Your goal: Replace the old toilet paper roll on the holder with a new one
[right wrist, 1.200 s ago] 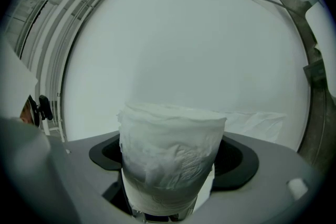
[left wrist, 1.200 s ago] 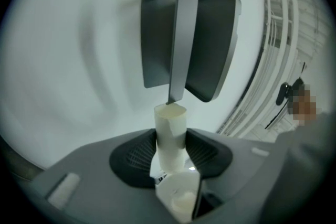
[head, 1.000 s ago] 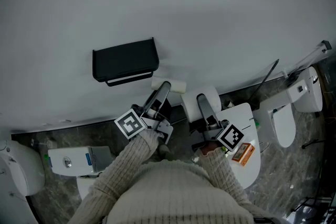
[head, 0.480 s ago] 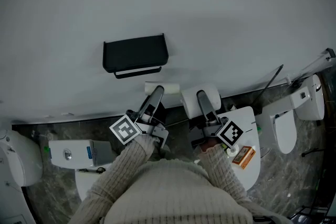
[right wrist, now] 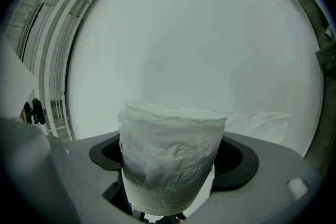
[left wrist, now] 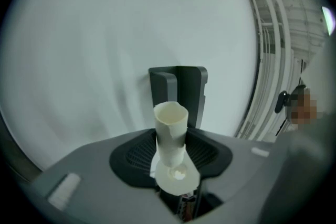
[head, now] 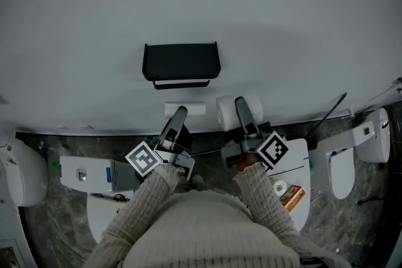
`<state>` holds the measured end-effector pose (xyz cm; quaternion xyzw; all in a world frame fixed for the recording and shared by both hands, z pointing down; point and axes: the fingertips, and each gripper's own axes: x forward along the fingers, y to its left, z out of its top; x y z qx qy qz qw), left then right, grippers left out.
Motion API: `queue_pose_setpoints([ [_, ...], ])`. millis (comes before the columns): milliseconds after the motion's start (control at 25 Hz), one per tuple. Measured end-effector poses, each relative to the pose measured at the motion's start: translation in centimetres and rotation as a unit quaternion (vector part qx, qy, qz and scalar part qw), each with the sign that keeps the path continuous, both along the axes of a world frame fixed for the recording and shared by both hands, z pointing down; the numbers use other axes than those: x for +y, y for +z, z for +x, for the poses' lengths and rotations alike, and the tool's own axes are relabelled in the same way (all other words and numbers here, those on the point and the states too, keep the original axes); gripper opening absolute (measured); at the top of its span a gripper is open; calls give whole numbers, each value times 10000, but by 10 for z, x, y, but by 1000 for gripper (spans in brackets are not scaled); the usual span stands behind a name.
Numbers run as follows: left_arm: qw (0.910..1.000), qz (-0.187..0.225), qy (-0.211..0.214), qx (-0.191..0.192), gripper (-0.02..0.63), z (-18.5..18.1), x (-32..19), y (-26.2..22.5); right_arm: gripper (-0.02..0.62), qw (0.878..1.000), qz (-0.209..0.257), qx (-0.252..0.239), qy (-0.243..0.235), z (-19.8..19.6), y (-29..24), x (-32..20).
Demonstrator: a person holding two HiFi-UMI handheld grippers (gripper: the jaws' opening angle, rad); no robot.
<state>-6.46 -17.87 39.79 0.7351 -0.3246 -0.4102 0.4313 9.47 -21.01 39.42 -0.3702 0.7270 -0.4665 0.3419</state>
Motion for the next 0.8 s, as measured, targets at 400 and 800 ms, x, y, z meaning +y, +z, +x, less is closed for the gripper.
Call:
queue_pose_setpoints([
  [400, 9993, -13, -383, -22, 160, -30, 7, 0, 472, 9996, 71, -259, 3, -17, -12, -35],
  [800, 9991, -44, -414, 38, 160, -33, 8, 3, 472, 9991, 42, -407, 128, -27, -13, -59],
])
